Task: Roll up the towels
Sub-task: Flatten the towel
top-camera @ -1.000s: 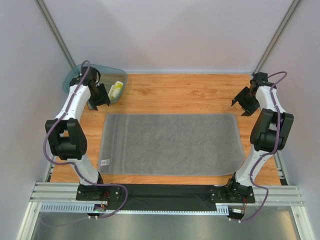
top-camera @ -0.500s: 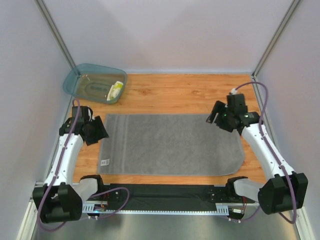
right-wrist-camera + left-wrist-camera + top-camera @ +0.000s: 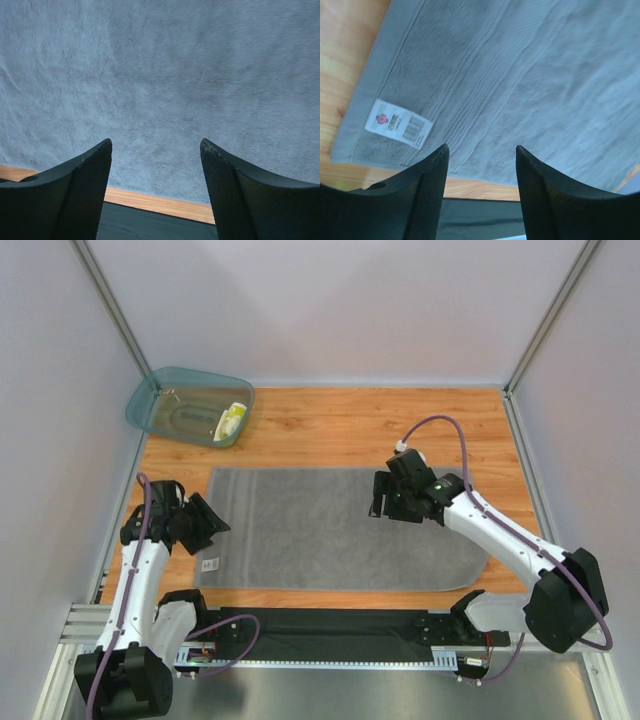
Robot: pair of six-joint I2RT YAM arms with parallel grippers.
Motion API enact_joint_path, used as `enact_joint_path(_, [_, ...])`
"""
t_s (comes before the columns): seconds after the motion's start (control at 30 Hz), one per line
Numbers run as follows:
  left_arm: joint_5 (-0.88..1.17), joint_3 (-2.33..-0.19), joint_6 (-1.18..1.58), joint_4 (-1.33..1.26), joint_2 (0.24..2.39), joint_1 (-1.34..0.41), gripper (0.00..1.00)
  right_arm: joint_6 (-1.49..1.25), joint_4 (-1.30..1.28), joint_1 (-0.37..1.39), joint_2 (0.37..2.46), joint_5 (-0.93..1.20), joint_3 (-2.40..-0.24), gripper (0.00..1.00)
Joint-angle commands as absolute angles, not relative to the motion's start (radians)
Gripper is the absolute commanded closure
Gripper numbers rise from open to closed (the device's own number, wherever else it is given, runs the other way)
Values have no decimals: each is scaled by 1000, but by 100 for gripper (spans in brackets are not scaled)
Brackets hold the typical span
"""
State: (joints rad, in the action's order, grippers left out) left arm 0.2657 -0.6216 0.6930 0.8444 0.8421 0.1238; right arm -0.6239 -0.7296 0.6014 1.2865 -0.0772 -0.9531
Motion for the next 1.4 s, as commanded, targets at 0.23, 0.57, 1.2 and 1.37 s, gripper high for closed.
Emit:
enact_joint_path(0.23, [-85, -641, 951, 966, 890, -173, 37, -588, -614, 635, 1339, -109, -934, 27])
enact_joint_path(0.57, [-281, -592, 1186, 1108, 917, -244, 36, -497, -575, 635, 1362, 31, -897, 28])
enact_joint_path(1.2, [-379, -518, 1278, 1069, 1046, -186, 42, -477, -500, 615, 1387, 138, -813, 27])
enact_joint_path(1.37, [-377, -526, 1264, 1052, 1061, -183, 43, -472, -503, 607, 1391, 140, -816, 27])
